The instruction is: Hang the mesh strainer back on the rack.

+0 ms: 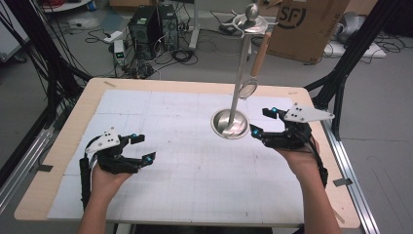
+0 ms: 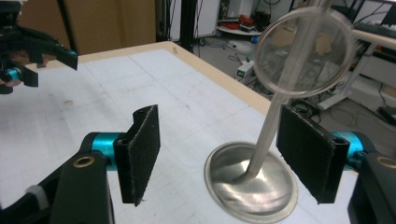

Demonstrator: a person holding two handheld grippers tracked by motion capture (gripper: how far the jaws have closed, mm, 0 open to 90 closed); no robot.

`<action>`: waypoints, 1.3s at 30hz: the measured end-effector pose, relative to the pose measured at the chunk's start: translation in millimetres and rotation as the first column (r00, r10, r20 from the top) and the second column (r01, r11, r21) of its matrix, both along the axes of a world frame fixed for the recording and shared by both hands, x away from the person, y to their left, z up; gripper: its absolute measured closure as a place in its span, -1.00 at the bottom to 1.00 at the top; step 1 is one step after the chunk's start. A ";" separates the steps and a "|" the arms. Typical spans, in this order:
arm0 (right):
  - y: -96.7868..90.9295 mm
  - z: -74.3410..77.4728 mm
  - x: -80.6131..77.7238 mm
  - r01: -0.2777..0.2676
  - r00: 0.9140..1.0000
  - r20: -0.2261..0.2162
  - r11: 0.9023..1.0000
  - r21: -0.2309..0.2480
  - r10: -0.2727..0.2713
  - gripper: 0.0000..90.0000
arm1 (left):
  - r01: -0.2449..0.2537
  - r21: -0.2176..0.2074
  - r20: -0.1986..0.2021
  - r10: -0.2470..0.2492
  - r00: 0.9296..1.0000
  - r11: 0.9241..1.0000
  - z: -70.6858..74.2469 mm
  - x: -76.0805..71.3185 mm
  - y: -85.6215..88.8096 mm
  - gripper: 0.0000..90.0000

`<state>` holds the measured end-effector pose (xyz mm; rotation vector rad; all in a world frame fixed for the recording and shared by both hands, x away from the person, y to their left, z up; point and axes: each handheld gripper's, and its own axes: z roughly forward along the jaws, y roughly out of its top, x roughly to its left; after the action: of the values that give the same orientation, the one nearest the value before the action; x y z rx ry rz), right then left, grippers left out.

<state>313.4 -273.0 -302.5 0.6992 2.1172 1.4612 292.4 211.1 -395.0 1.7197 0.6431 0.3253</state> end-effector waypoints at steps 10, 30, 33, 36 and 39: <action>-3.9 -27.8 -6.6 -0.011 0.999 -0.034 1.000 0.020 0.012 -0.37 | 0.005 0.009 -0.001 -0.005 1.000 1.000 -1.1 -0.1 -3.1 -0.56; 3.4 -64.2 -11.2 -0.035 0.993 -0.114 0.999 0.005 0.036 -0.45 | 0.006 0.003 -0.013 -0.006 1.000 1.000 -4.9 1.7 -4.1 -0.56; 1.7 -66.9 -12.1 -0.035 0.992 -0.121 0.999 0.003 0.035 -0.47 | 0.003 0.001 -0.017 -0.003 1.000 1.000 -5.9 2.1 -4.5 -0.56; -1.2 -69.7 -12.1 -0.029 0.991 -0.127 1.000 0.009 0.030 -0.47 | 0.003 0.004 -0.015 -0.003 1.000 1.000 -5.9 1.9 -5.4 -0.56; -3.7 -73.6 -11.9 -0.022 0.991 -0.135 1.000 0.016 0.024 -0.49 | 0.005 0.003 -0.015 -0.005 1.000 1.000 -5.7 1.7 -6.0 -0.56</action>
<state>301.5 -276.8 -376.0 0.8023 2.2247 1.4800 294.1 205.1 -400.7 1.7278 0.6492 0.3104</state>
